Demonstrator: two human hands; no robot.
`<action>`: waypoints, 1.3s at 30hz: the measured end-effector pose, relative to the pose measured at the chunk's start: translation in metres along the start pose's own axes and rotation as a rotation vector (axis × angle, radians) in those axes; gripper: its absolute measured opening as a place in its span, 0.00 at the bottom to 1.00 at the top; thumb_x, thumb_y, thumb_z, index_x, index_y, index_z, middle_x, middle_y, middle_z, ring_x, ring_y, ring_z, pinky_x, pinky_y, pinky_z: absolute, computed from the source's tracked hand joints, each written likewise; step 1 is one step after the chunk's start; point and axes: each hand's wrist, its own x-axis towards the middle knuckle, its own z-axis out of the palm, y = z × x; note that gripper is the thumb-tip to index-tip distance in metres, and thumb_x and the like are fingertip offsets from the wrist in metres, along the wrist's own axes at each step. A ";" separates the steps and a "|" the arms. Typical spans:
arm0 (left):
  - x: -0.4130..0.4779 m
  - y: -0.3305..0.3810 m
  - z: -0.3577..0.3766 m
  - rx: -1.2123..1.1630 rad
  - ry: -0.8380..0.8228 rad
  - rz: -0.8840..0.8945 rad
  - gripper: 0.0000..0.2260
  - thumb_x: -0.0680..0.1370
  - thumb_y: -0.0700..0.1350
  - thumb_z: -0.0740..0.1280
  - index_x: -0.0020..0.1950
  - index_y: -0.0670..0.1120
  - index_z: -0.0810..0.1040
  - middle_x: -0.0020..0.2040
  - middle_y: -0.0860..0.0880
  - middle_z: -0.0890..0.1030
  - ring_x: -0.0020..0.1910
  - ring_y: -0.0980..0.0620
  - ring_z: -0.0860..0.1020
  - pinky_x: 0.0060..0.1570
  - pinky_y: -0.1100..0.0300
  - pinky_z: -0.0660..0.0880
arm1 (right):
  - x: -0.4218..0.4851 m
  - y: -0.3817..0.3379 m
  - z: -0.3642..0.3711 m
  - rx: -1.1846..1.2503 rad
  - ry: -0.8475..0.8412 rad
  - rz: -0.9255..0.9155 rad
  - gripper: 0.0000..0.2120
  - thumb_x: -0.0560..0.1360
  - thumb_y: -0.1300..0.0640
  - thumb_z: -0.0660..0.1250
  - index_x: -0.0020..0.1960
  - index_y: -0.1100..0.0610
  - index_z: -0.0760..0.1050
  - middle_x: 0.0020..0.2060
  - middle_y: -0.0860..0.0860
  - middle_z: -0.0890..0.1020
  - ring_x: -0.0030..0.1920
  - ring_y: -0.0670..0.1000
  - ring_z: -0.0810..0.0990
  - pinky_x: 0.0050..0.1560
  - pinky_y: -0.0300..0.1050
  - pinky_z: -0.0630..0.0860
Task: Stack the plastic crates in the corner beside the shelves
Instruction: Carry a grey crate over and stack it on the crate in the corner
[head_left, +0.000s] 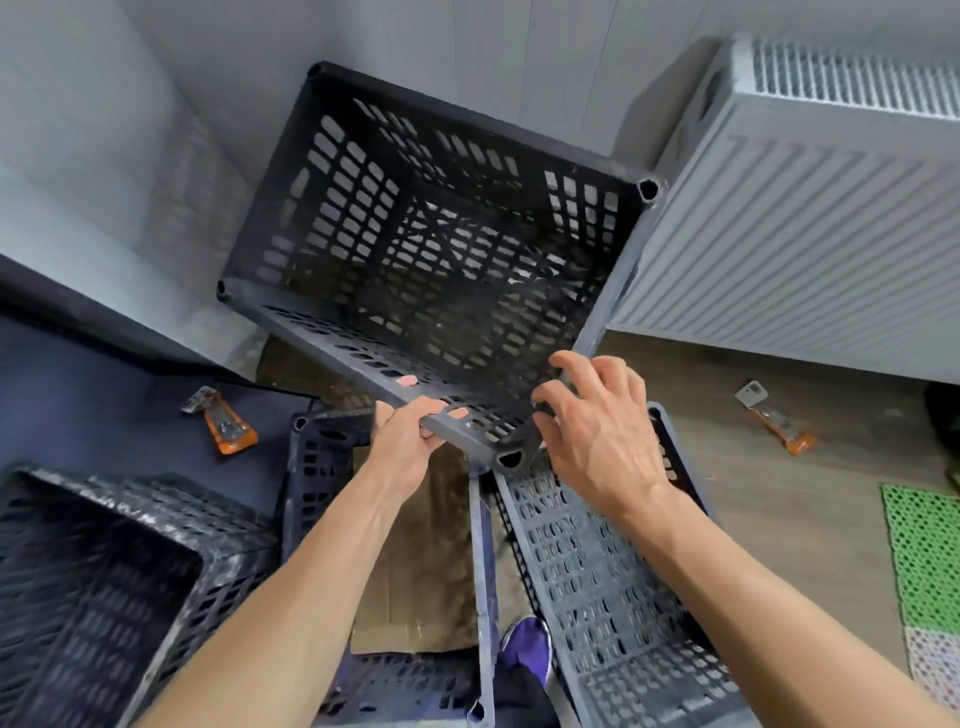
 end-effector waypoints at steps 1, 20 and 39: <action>-0.004 0.006 0.001 0.012 -0.001 -0.014 0.38 0.76 0.26 0.63 0.80 0.48 0.51 0.71 0.32 0.68 0.58 0.29 0.79 0.63 0.33 0.71 | 0.001 0.000 -0.006 0.013 0.001 0.006 0.09 0.78 0.52 0.68 0.57 0.52 0.82 0.66 0.52 0.74 0.60 0.58 0.69 0.62 0.55 0.69; -0.023 -0.059 0.003 0.041 -0.168 -0.169 0.28 0.77 0.27 0.63 0.74 0.43 0.63 0.66 0.28 0.73 0.55 0.28 0.80 0.56 0.33 0.76 | -0.053 0.031 0.002 0.085 0.196 0.123 0.02 0.75 0.59 0.71 0.45 0.56 0.82 0.55 0.50 0.74 0.55 0.58 0.67 0.43 0.45 0.72; -0.074 -0.022 -0.002 0.437 -0.136 -0.009 0.21 0.77 0.31 0.65 0.65 0.50 0.70 0.61 0.37 0.79 0.49 0.34 0.84 0.51 0.45 0.79 | -0.092 0.040 -0.030 0.053 0.153 0.301 0.12 0.79 0.49 0.64 0.53 0.55 0.81 0.55 0.53 0.77 0.48 0.55 0.75 0.49 0.51 0.70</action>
